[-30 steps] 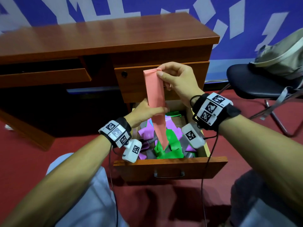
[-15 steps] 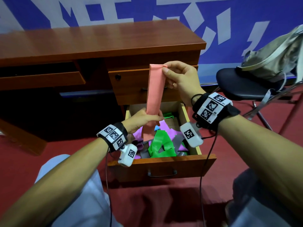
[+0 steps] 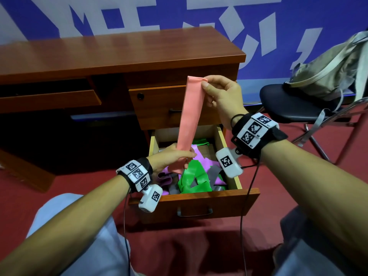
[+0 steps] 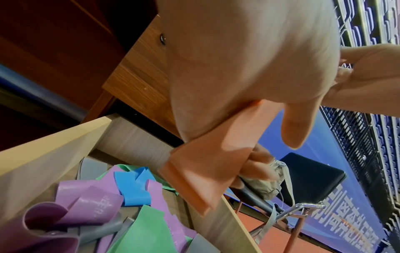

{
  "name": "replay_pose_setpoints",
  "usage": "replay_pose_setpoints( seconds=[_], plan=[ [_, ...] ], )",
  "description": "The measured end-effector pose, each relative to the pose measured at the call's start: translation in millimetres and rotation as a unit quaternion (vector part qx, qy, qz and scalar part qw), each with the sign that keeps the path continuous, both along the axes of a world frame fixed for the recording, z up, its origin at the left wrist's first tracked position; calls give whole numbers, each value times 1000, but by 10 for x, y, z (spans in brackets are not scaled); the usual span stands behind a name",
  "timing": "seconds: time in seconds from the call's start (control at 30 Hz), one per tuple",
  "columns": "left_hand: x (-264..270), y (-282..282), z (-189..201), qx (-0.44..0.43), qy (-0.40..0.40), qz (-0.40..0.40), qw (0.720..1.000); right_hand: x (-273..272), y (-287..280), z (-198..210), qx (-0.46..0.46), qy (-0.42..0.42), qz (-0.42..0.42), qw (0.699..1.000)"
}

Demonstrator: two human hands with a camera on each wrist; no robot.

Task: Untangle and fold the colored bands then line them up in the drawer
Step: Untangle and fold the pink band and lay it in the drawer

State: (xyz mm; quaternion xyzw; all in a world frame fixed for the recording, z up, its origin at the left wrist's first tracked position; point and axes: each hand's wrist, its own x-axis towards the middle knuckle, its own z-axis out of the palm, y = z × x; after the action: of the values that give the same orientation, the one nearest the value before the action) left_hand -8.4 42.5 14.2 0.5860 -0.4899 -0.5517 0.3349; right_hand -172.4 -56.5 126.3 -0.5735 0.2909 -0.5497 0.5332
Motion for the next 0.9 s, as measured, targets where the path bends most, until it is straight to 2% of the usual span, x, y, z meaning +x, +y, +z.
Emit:
replay_pose_setpoints(
  seconds=[0.17,0.33,0.47,0.7,0.9],
  plan=[
    [6,0,-90,38,-26,0,999,5,-66,-48,16,2,-69,998],
    [33,46,-148,44,-9,51,998,-69,-224,-81,33,-6,-156,987],
    [84,81,-187,58,47,99,992,-101,-313,-122,38,-2,-195,980],
    [172,143,-140,95,121,177,972,-86,-370,-191,40,18,-217,975],
    [202,166,-46,77,92,198,973,-39,-369,-291,49,37,-221,973]
  ],
)
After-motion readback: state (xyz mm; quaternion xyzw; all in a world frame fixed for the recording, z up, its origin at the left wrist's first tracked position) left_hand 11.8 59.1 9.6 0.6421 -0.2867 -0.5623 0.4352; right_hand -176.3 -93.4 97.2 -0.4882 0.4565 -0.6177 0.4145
